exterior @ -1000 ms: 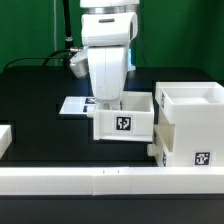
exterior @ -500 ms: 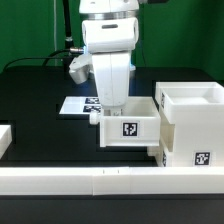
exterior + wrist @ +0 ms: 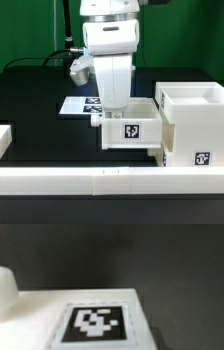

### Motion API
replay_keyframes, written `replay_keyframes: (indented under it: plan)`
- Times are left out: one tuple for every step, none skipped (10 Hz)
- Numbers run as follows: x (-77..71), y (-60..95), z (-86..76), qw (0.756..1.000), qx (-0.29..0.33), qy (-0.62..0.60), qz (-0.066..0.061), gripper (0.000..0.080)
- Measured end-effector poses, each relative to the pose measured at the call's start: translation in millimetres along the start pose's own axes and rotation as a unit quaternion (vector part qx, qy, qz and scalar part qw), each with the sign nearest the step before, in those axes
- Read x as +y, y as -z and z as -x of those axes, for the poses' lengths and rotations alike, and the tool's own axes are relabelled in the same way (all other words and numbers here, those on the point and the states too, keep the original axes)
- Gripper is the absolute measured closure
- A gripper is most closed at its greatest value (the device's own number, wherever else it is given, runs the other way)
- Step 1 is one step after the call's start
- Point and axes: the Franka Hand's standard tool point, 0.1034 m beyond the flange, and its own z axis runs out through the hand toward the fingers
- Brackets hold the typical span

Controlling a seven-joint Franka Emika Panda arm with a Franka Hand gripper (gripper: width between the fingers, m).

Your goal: Assemble drawer

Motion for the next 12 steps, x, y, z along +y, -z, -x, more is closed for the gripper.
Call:
replay_keyframes:
  plan:
    - [0.7, -0.3, -2.5, 1.000, 0.000, 0.002, 0.000, 0.0761]
    - [0.5, -0.4, -3.4, 1.000, 0.000, 0.002, 0.000, 0.0761]
    - [0.4, -0.3, -3.3, 1.000, 0.000, 0.002, -0.001, 0.0761]
    - [0.2, -0.5, -2.8, 1.000, 0.000, 0.002, -0.001, 0.0761]
    - [0.2, -0.5, -2.7, 1.000, 0.000, 0.001, -0.001, 0.0761]
    - [0.1, -0.6, -2.6, 1.000, 0.000, 0.001, -0.001, 0.0761]
    - [-0.1, -0.8, -2.5, 1.000, 0.000, 0.001, -0.001, 0.0761]
    - [-0.2, -0.9, -2.5, 1.000, 0.000, 0.001, -0.001, 0.0761]
    - [-0.2, -0.9, -2.5, 1.000, 0.000, 0.001, -0.001, 0.0761]
    - [-0.2, -0.9, -2.8, 1.000, 0.000, 0.001, -0.001, 0.0761]
    - [0.7, -0.4, -6.3, 1.000, 0.001, 0.005, -0.001, 0.0761]
    - [0.9, -0.4, -7.9, 1.000, 0.000, 0.007, -0.001, 0.0761]
